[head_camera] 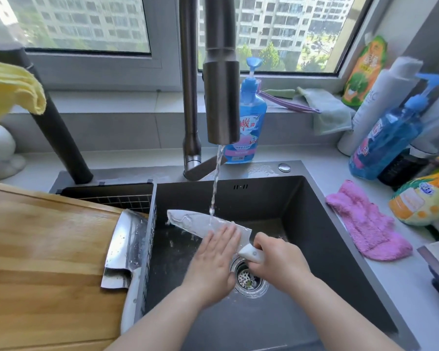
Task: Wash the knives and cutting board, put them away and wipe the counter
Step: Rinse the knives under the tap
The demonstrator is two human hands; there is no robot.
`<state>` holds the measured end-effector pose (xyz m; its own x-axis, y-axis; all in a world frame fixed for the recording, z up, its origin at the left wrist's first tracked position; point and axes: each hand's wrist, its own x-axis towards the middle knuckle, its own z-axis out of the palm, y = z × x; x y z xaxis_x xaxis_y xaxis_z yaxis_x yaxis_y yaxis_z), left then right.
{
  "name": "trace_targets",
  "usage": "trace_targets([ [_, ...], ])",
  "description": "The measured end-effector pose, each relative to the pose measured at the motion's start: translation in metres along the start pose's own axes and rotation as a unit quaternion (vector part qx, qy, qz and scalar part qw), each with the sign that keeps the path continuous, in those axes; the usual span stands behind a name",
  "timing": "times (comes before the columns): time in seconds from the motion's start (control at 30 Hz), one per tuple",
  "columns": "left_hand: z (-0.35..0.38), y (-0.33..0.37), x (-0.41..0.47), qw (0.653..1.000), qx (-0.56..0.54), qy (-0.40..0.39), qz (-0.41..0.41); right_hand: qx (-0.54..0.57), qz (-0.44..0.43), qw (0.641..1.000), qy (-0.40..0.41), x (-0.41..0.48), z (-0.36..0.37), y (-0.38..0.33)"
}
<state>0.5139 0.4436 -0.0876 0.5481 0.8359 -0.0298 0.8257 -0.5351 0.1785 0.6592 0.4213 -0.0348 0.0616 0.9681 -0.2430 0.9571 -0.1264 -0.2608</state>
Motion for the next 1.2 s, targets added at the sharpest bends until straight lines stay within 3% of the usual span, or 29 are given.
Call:
trace_targets([
  [0.07, -0.002, -0.013, 0.003, 0.998, 0.001, 0.046, -0.031, 0.006, 0.005, 1.000, 0.000, -0.001, 0.000, 0.003],
  [0.17, 0.001, -0.019, 0.004, 0.995, 0.023, 0.092, 0.002, 0.021, 0.008, 1.000, -0.004, -0.002, 0.004, 0.003],
  [0.23, 0.004, -0.008, -0.001, 0.999, 0.008, -0.035, 0.032, 0.037, 0.009, 0.999, -0.008, -0.002, 0.006, 0.002],
  [0.3, 0.007, -0.007, -0.005, 0.997, 0.047, -0.038, 0.050, 0.039, 0.004, 0.999, -0.005, -0.003, 0.005, 0.003],
  [0.4, -0.007, -0.026, -0.001, 0.997, -0.012, 0.033, -0.068, 0.028, 0.012, 1.000, 0.002, -0.006, 0.003, 0.011],
  [0.47, -0.013, -0.031, 0.000, 0.996, 0.024, 0.028, -0.076, 0.029, 0.022, 0.999, -0.002, -0.009, 0.004, 0.013],
  [0.53, -0.010, -0.022, -0.005, 0.998, 0.020, 0.062, -0.003, 0.039, 0.025, 0.999, -0.008, -0.010, 0.006, 0.009],
  [0.57, -0.003, -0.017, -0.006, 0.997, 0.040, 0.044, 0.041, 0.049, 0.024, 0.998, -0.008, -0.010, 0.007, 0.005],
  [0.6, -0.005, -0.008, -0.009, 0.998, 0.031, -0.025, 0.044, 0.057, 0.023, 0.998, -0.006, -0.010, 0.008, 0.002],
  [0.63, -0.006, -0.002, -0.009, 0.997, 0.041, -0.029, 0.050, 0.062, 0.023, 0.998, -0.003, -0.008, 0.006, -0.001],
  [0.7, -0.010, -0.008, -0.010, 1.000, 0.023, -0.009, 0.010, 0.059, 0.021, 0.998, 0.007, -0.008, 0.003, -0.003],
  [0.73, -0.015, -0.019, -0.008, 0.998, 0.008, 0.053, -0.033, 0.051, 0.018, 0.998, 0.011, -0.008, 0.001, -0.002],
  [0.8, -0.020, -0.030, -0.006, 0.993, 0.016, 0.033, -0.108, 0.047, 0.014, 0.999, 0.020, -0.009, 0.000, 0.001],
  [1.0, -0.022, -0.002, -0.015, 1.000, -0.019, 0.010, 0.021, 0.094, 0.028, 0.994, 0.038, -0.009, 0.002, -0.001],
  [1.07, -0.023, -0.014, -0.011, 0.999, -0.020, 0.031, -0.019, 0.082, 0.022, 0.996, 0.041, -0.009, -0.001, -0.001],
  [1.13, -0.026, -0.031, -0.008, 0.991, -0.021, 0.059, -0.116, 0.072, 0.017, 0.997, 0.036, -0.010, -0.002, 0.001],
  [1.2, -0.030, -0.032, -0.007, 0.980, 0.005, 0.168, -0.110, 0.078, 0.021, 0.996, 0.029, -0.011, 0.001, -0.001],
])
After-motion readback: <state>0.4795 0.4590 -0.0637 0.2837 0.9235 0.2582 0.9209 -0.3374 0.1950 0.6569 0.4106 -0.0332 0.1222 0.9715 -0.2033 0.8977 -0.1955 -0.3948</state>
